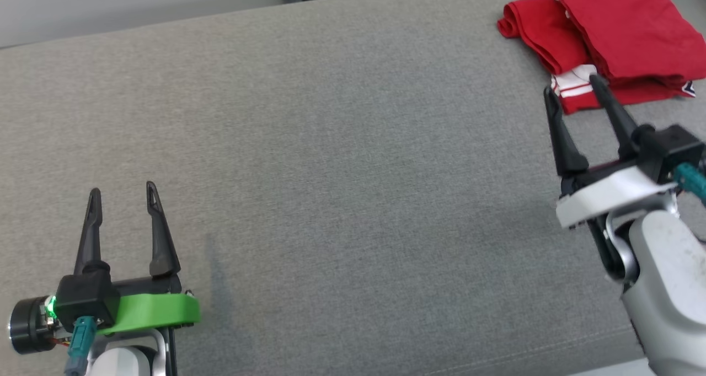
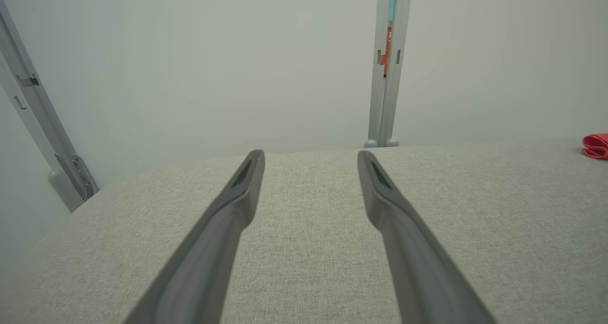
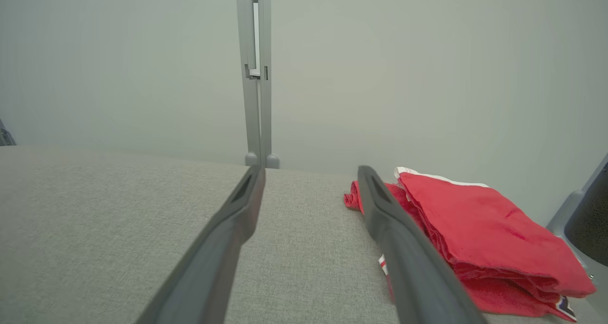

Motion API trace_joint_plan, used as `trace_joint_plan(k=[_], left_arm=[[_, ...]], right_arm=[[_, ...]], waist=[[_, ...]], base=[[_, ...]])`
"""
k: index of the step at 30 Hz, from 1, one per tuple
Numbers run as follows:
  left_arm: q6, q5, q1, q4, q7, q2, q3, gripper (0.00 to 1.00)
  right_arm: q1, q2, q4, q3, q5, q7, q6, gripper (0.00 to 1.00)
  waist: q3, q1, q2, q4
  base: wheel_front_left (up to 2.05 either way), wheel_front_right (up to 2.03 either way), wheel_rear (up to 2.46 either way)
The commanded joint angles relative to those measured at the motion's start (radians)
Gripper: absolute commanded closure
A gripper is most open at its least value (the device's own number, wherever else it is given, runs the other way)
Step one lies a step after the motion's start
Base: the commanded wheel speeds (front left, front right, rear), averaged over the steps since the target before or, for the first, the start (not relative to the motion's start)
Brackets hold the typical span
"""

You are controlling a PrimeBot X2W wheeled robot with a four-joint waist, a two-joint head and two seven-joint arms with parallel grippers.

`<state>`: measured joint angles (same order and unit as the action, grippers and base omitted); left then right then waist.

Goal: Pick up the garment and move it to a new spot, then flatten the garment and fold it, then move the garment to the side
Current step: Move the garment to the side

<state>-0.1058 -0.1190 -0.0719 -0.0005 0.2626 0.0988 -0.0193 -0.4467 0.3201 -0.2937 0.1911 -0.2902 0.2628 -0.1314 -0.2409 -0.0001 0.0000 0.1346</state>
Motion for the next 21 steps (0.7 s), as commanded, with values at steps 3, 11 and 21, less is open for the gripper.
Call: trace_joint_plan(k=[3,11,21], left_arm=[[0.019,-0.006,-0.004,0.041,0.002,-0.012,0.01,0.0],[0.051,0.004,-0.007,0.093,0.002,-0.033,0.022,0.0],[0.075,0.013,-0.014,0.118,0.002,-0.041,0.032,0.0]], right_arm=[[0.074,-0.015,0.006,-0.015,0.006,0.002,0.001,0.0],[0.215,-0.063,0.045,-0.083,0.032,0.002,0.001,0.0],[0.343,-0.132,0.102,-0.168,0.094,0.002,0.001,0.0]], waist=[[0.057,0.0001,0.0,-0.057],[0.097,0.0001,0.0,-0.11],[0.129,0.0001,0.0,-0.156]], base=[[0.0,0.0,0.0],[0.0,0.0,0.0],[0.0,0.0,0.0]])
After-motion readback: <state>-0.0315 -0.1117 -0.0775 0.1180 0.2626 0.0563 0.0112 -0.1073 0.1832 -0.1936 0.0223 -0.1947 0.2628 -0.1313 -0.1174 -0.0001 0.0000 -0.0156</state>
